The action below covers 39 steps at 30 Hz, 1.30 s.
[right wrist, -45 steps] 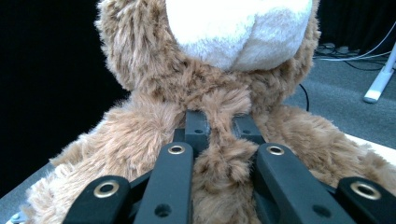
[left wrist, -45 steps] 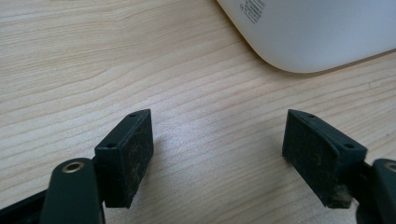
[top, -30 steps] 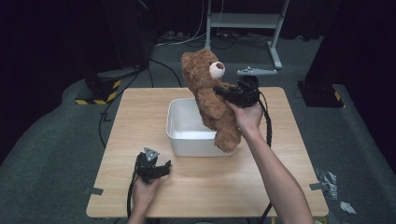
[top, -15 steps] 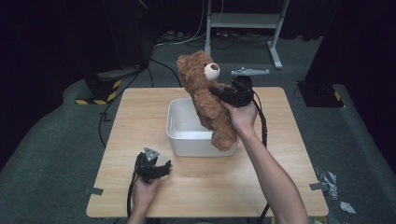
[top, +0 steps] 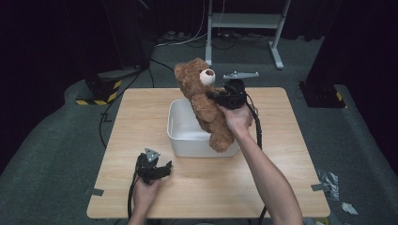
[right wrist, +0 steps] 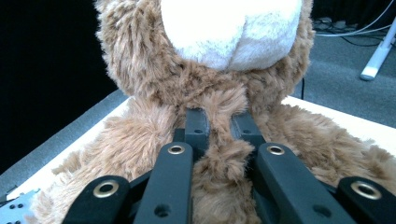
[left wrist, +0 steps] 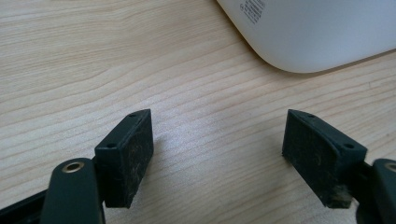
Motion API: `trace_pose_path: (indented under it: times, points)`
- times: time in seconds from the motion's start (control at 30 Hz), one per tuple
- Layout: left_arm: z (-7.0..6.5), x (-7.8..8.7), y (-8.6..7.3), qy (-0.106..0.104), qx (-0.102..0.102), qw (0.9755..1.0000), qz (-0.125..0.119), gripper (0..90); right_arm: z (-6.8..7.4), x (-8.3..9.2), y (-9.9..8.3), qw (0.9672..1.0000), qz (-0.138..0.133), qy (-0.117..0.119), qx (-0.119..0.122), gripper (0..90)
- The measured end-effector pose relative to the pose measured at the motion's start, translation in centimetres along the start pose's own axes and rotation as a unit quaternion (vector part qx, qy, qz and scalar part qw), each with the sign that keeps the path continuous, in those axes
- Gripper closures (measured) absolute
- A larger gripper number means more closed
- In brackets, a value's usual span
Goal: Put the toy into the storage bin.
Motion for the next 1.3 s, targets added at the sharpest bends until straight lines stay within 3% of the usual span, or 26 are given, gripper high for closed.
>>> trace_pose_path:
  times: [0.47,1.3]
  points:
    - [0.0,0.0,0.0,0.0,0.0,1.0,0.0,24.7,-0.2,-1.7,-1.6,0.9997,0.025,-0.002,-0.002,80.4]
    - [0.0,0.0,0.0,0.0,0.0,1.0,-0.001,24.7,-0.7,-2.6,-2.6,0.9986,0.052,0.003,-0.011,79.9]
Point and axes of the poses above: each handheld gripper's, and its own axes: x roughly backward along the jaws, y roughly out of its top, z roughly to its left, the point moved 1 cm from there along -x, roughly forward along the jaws, and after that the axes turned 13 degrees about -z, right-handed, at the moved point
